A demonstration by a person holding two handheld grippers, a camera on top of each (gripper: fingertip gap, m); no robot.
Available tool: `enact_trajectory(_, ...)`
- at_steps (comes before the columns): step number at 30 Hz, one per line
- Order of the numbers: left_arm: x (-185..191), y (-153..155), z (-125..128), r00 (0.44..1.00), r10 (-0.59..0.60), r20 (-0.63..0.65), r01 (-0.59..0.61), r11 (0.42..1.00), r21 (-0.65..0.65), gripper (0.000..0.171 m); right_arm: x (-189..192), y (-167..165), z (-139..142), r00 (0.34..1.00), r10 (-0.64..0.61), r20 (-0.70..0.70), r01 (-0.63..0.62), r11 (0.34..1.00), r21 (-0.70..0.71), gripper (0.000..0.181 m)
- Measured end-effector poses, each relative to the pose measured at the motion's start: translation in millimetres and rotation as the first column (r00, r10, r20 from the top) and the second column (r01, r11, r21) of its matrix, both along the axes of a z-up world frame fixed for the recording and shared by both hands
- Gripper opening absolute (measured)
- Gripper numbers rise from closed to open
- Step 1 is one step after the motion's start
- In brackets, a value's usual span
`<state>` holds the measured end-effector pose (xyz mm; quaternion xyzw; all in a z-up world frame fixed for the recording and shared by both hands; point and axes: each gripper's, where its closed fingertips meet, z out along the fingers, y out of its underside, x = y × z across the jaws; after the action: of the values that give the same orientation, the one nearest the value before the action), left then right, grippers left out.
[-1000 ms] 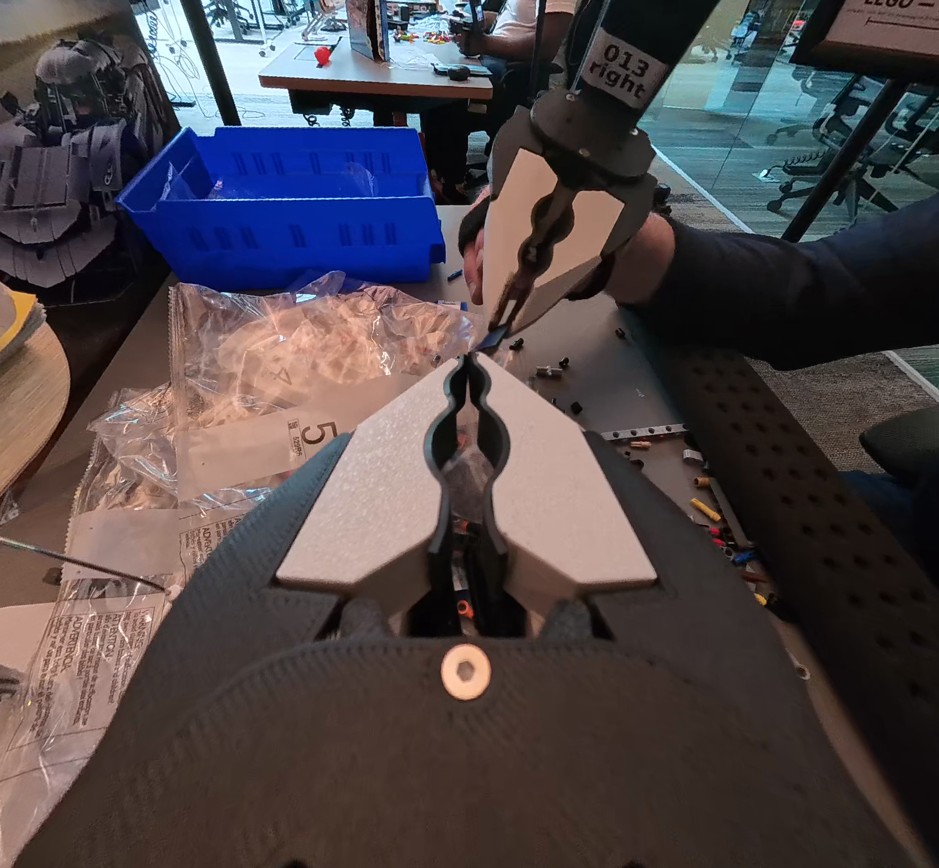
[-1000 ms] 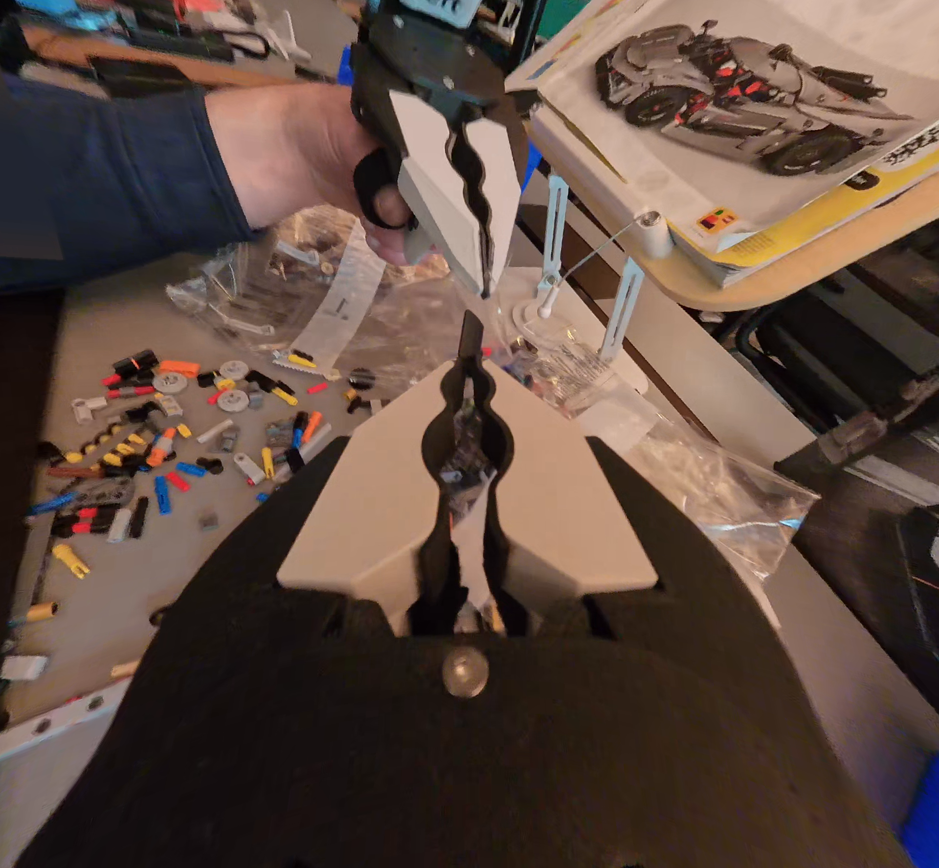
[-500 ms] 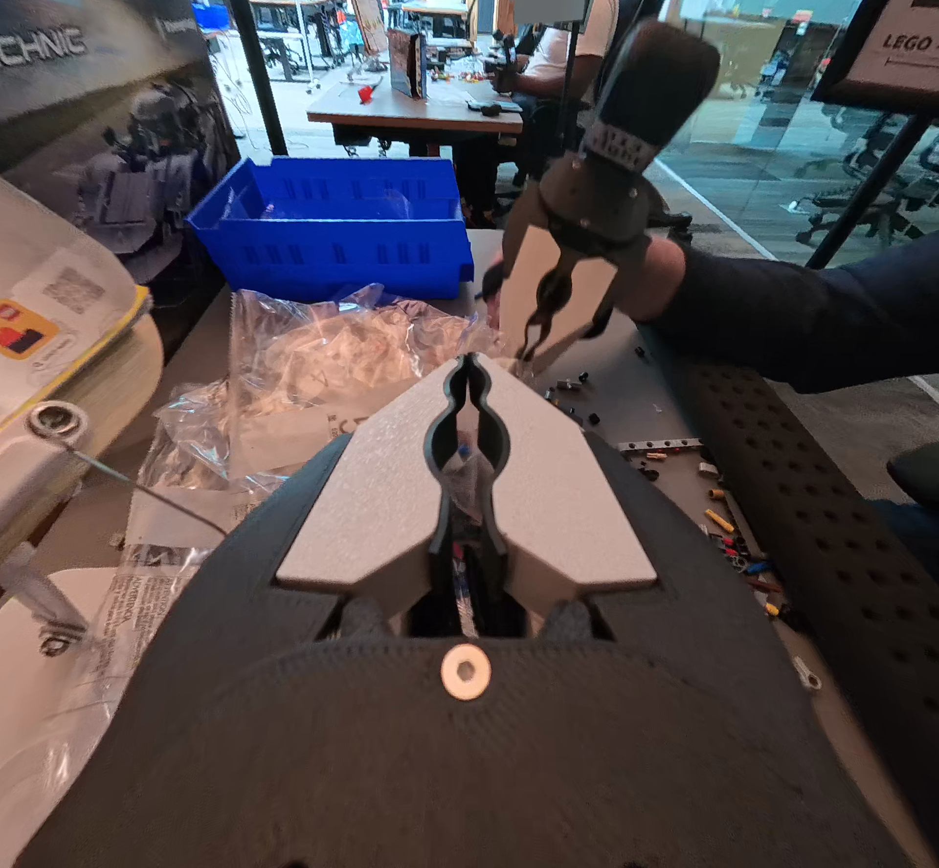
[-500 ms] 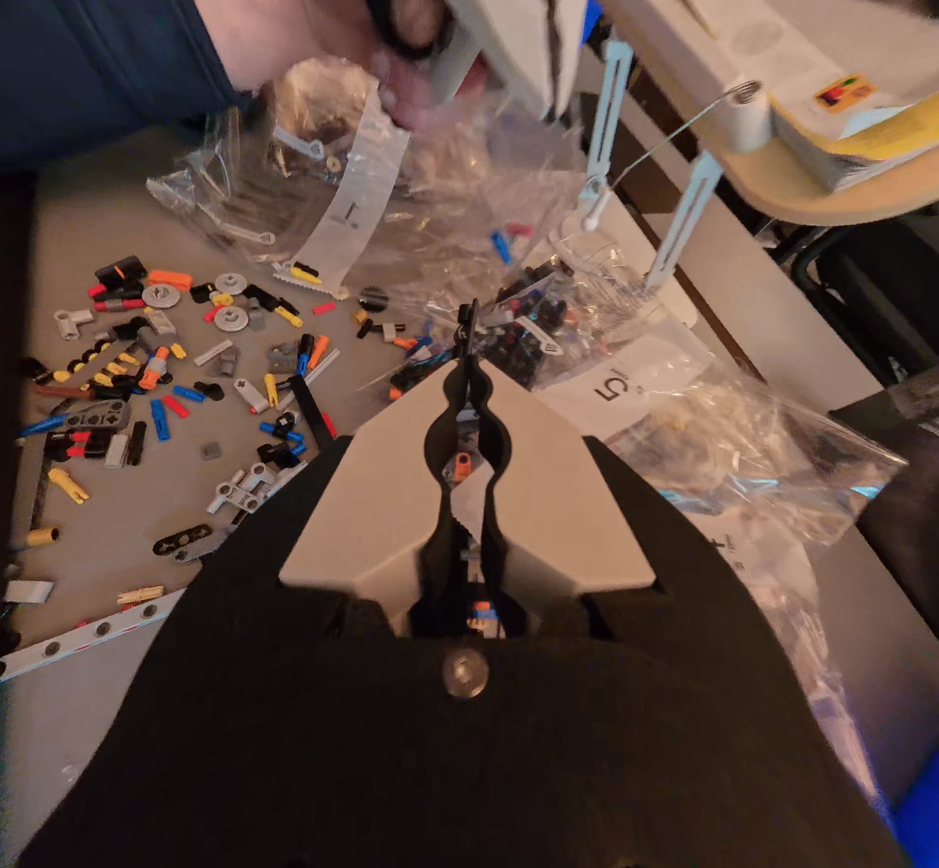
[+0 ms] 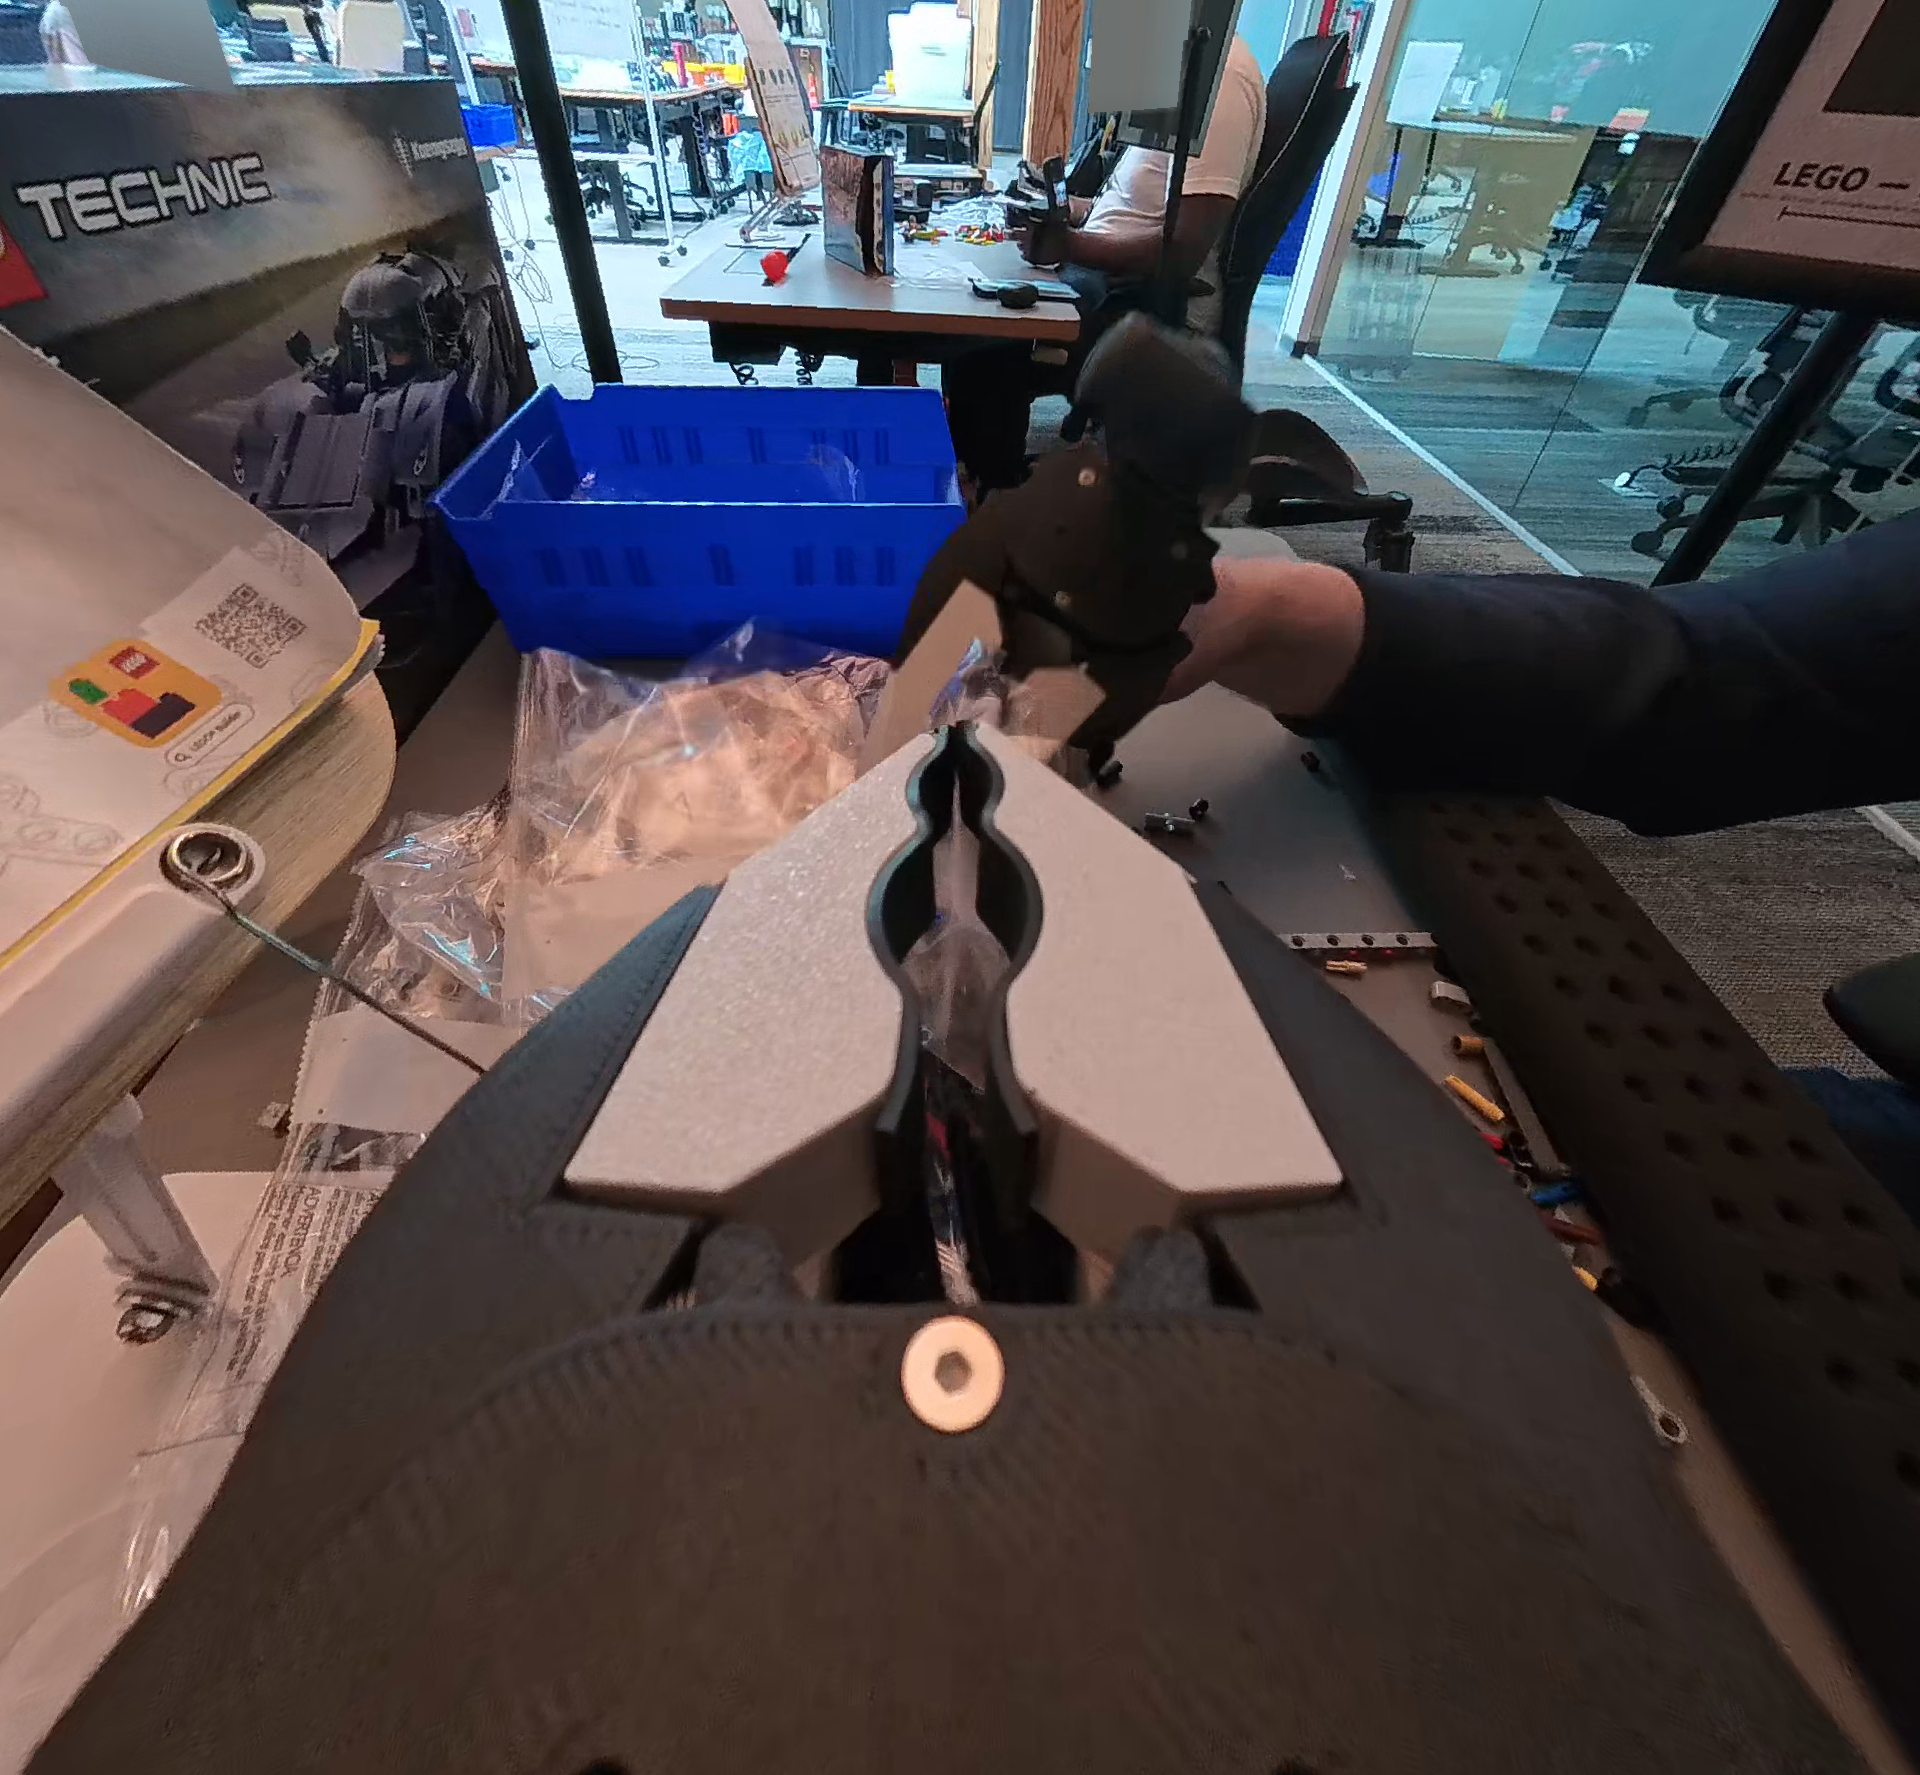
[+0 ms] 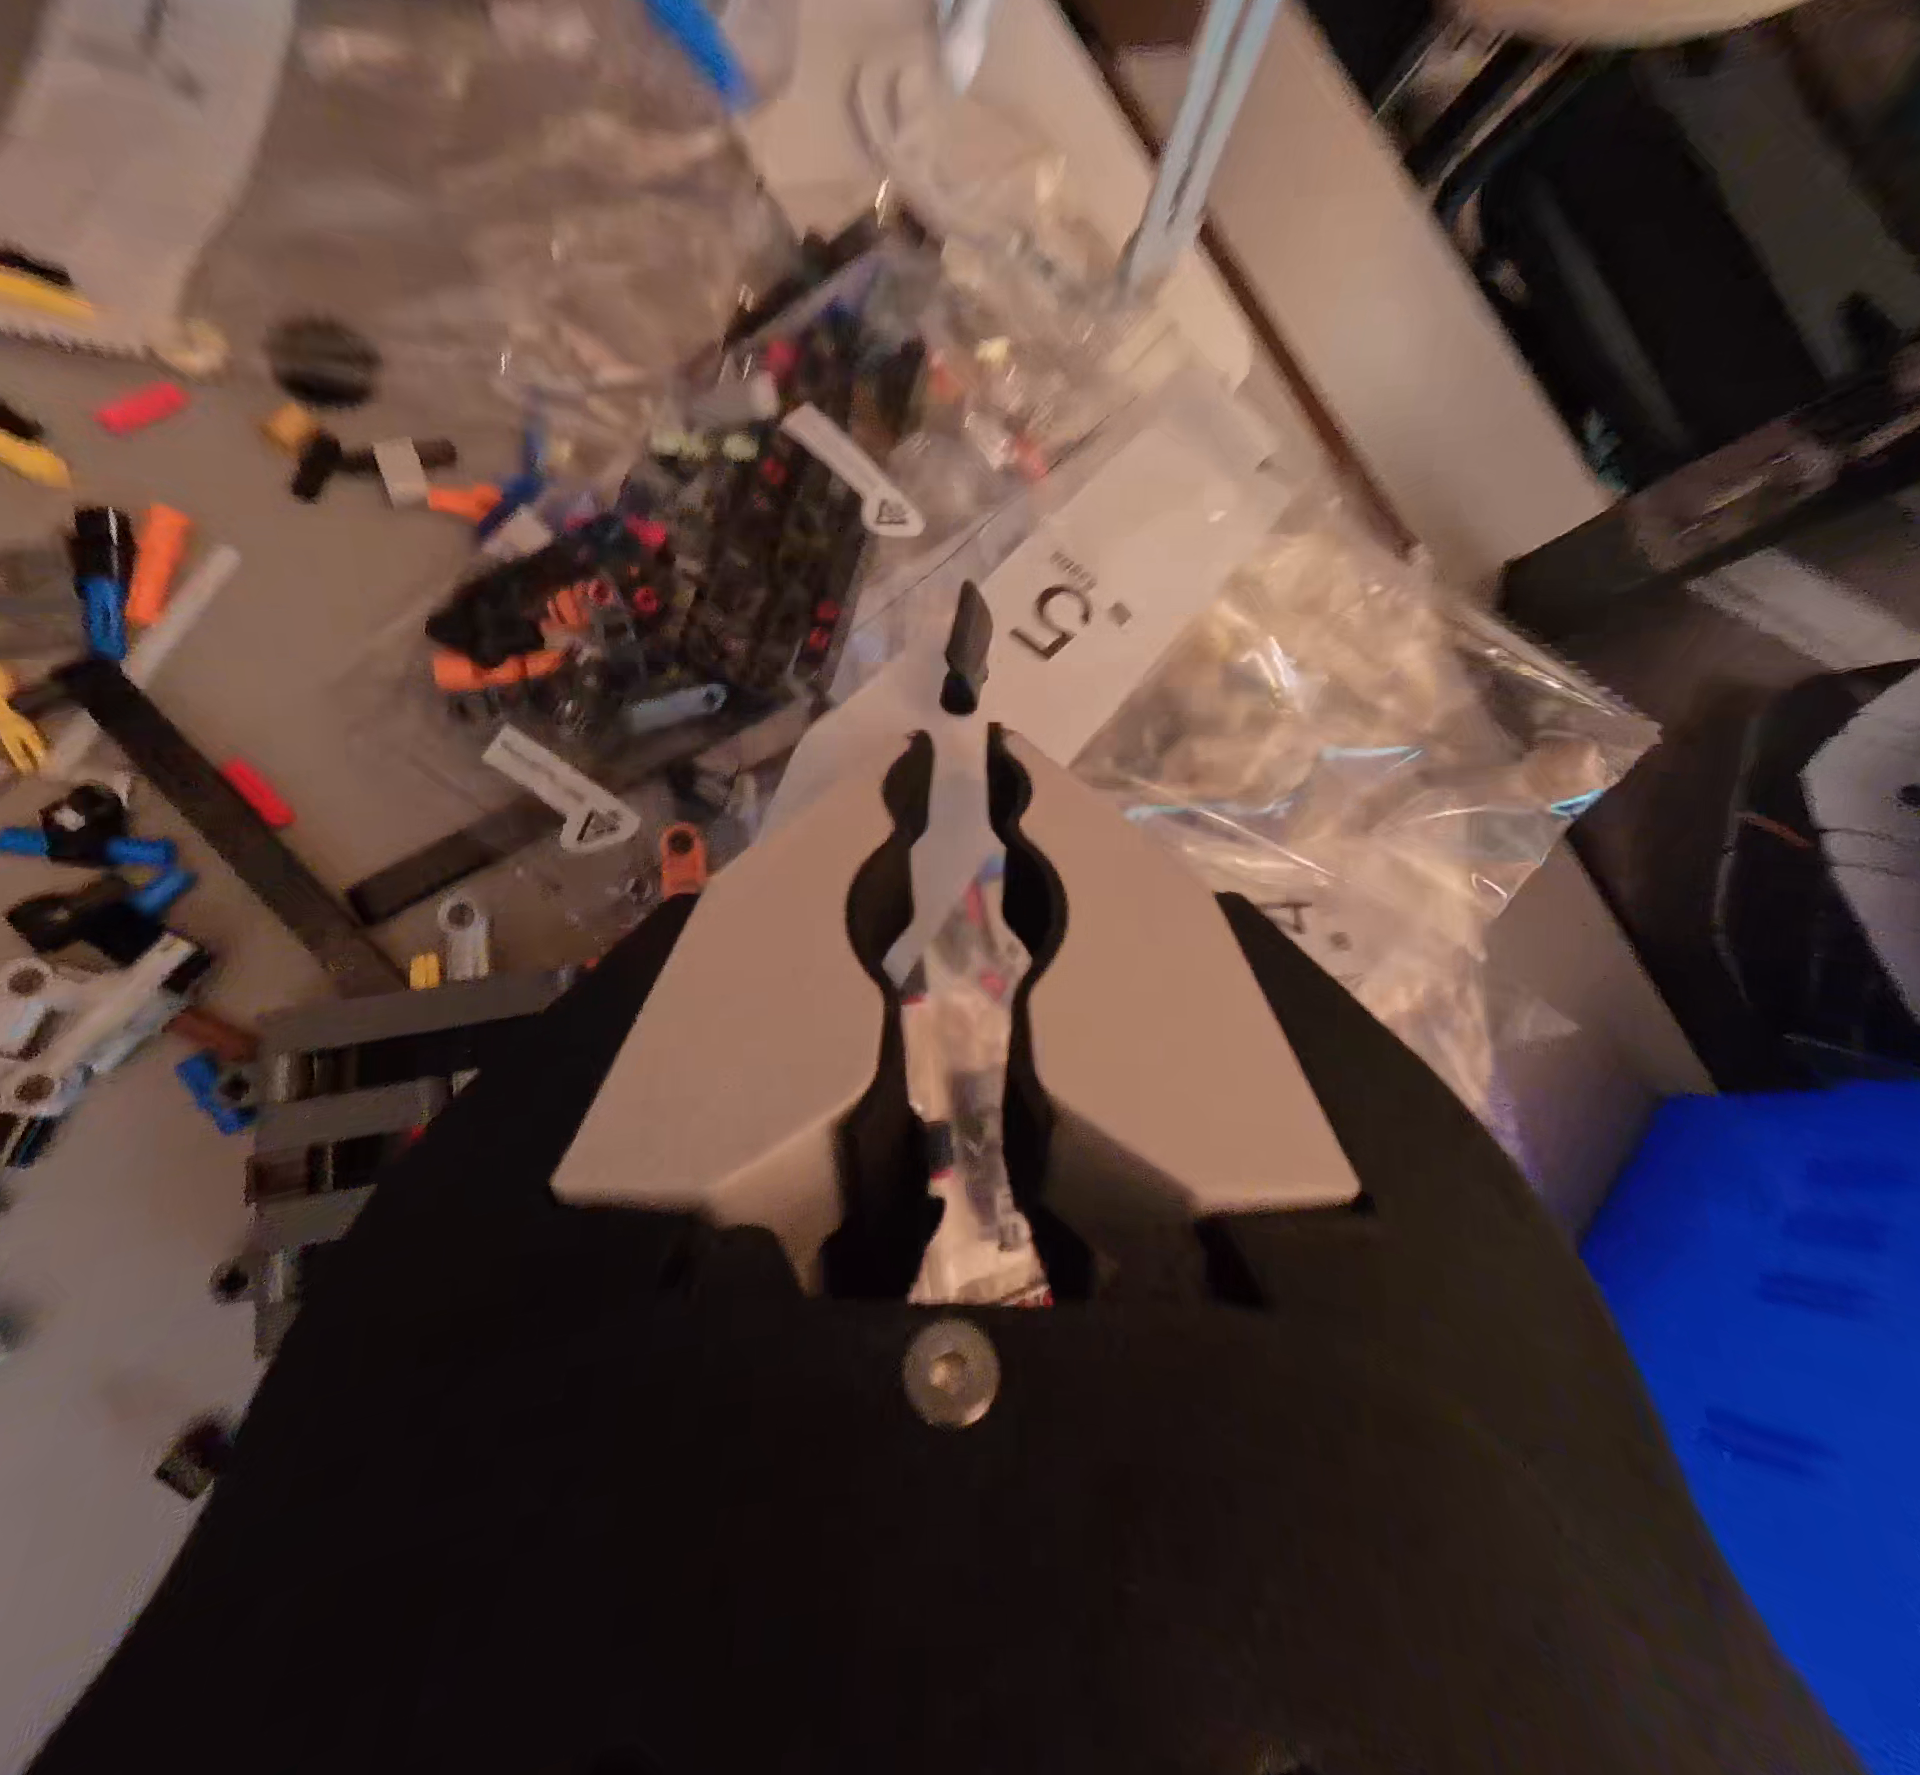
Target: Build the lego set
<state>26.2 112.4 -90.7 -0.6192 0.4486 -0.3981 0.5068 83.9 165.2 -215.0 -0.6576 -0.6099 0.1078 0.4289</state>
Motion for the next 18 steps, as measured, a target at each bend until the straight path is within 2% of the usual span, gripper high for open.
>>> enact_trajectory(2, 0, 0, 0, 1.0, 0.0, -0.001, 0.0, 1.0, 0.001, 0.0, -2, -3, -3, 0.999, 0.015, 0.028, -0.016, 0.999, 0.03, 0.015)
enact_trajectory(5, -3, 0, 2, 1.0, 0.007, 0.007, -0.007, 1.0, 0.005, 0.0, -12, -14, 23, 0.997, 0.06, -0.051, -0.055, 0.994, 0.089, 0.017)
enact_trajectory(8, -6, 2, 3, 1.0, 0.016, 0.016, -0.016, 1.0, 0.004, 0.0, -33, -60, 39, 0.962, 0.25, -0.113, -0.243, 0.967, 0.071, 0.011)
enact_trajectory(9, -6, 2, 3, 1.0, 0.016, 0.016, -0.017, 1.0, 0.004, 0.0, -41, -81, 32, 0.941, 0.324, -0.102, -0.325, 0.946, 0.007, 0.008)
enact_trajectory(11, -5, 2, 2, 1.0, 0.016, 0.011, -0.016, 1.0, 0.002, 0.0, -48, -117, 5, 0.889, 0.458, -0.013, -0.457, 0.883, -0.105, 0.016)
enact_trajectory(13, -4, 2, 1, 1.0, 0.013, 0.008, -0.013, 1.0, 0.001, 0.0, -52, -124, -20, 0.872, 0.48, 0.092, -0.467, 0.874, -0.13, 0.015)
enact_trajectory(16, -2, 2, 1, 1.0, 0.009, 0.004, -0.009, 1.0, 0.0, 0.0, -58, -139, -41, 0.846, 0.52, 0.121, -0.485, 0.843, -0.233, 0.017)
enact_trajectory(18, -2, 1, 0, 1.0, 0.008, 0.002, -0.008, 1.0, 0.0, 0.0, -54, -140, -53, 0.832, 0.525, 0.179, -0.478, 0.842, -0.248, 0.014)
